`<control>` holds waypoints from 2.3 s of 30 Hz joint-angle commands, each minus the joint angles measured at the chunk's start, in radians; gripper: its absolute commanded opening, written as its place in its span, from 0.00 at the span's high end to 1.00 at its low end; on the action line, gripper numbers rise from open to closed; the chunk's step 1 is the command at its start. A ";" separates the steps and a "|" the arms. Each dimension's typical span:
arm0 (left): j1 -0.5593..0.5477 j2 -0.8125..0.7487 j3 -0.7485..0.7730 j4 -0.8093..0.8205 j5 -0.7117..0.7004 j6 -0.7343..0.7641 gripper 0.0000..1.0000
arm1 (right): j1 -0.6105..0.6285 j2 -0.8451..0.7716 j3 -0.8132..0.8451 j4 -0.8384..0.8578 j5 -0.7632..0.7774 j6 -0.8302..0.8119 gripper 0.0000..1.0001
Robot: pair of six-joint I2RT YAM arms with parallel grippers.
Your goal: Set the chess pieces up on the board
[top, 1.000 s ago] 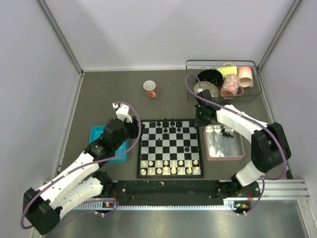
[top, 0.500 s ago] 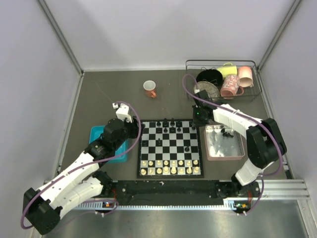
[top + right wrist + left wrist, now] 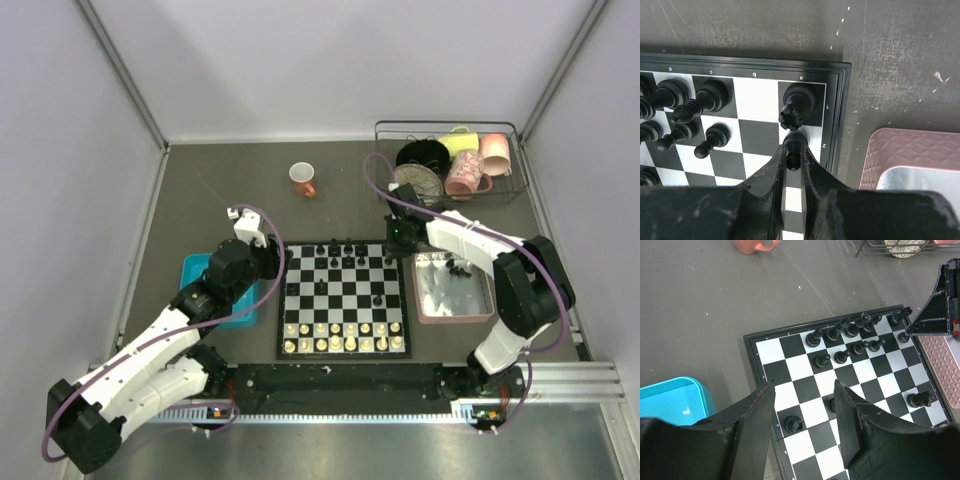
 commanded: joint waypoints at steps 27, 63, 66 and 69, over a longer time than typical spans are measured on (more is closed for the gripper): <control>0.004 -0.022 -0.008 0.021 0.005 -0.006 0.44 | 0.013 0.004 0.042 0.010 0.020 -0.019 0.77; 0.007 -0.032 0.001 0.012 0.005 -0.003 0.44 | -0.461 -0.415 -0.273 -0.015 0.056 0.000 0.61; 0.007 -0.029 0.001 0.012 0.008 -0.003 0.44 | -0.471 -0.374 -0.300 0.022 0.064 0.017 0.64; 0.007 -0.025 0.001 0.016 0.010 -0.003 0.44 | -0.484 -0.335 -0.306 0.042 0.064 0.025 0.68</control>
